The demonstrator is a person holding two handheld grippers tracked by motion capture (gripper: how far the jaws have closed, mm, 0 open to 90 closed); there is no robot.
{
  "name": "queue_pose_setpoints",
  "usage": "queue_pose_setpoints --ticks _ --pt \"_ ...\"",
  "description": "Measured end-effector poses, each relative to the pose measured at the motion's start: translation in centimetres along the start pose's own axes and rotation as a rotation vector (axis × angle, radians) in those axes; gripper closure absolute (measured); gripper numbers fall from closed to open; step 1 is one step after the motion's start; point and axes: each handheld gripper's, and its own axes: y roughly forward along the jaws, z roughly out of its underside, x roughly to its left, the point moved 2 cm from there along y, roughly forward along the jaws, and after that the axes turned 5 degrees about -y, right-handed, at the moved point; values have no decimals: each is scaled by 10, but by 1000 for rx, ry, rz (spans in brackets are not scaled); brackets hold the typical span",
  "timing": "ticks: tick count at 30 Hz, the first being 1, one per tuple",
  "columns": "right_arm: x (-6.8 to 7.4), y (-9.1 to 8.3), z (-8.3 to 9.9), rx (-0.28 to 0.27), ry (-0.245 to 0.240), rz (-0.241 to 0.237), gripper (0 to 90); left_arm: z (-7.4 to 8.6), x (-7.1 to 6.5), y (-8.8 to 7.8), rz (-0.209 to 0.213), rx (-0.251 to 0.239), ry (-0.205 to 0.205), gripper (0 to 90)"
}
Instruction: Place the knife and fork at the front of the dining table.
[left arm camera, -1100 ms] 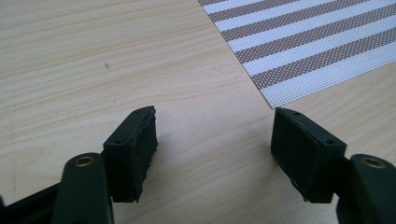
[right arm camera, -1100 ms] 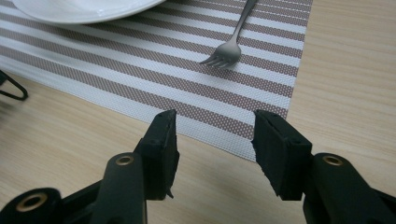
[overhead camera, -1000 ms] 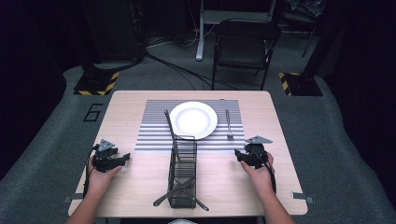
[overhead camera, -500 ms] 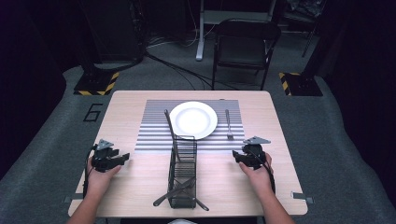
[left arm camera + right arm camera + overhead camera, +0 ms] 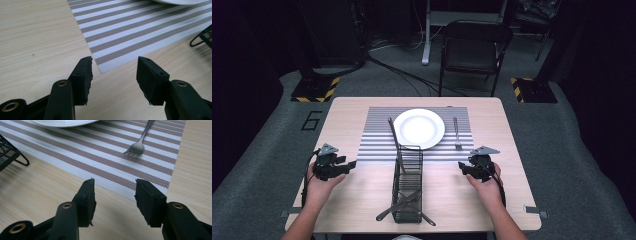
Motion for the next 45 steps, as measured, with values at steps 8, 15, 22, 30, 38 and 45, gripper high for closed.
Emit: queue_pose_setpoints --ticks 8,15,22,30,38,45 --pt "1 1 1 1 -1 10 480 -20 -16 -9 37 -6 32 471" --pt "-1 2 2 0 10 13 477 -39 -29 -13 57 4 64 481" --pt "-3 2 3 -1 31 8 477 -52 -40 -14 72 12 83 508" --pt "-4 3 3 -2 27 11 473 -66 -54 -20 109 0 103 510" --pt "-5 3 4 2 28 17 473 -78 -74 -24 143 -9 144 512" --pt "-6 2 4 -1 31 15 471 -85 -86 -20 165 2 170 508"
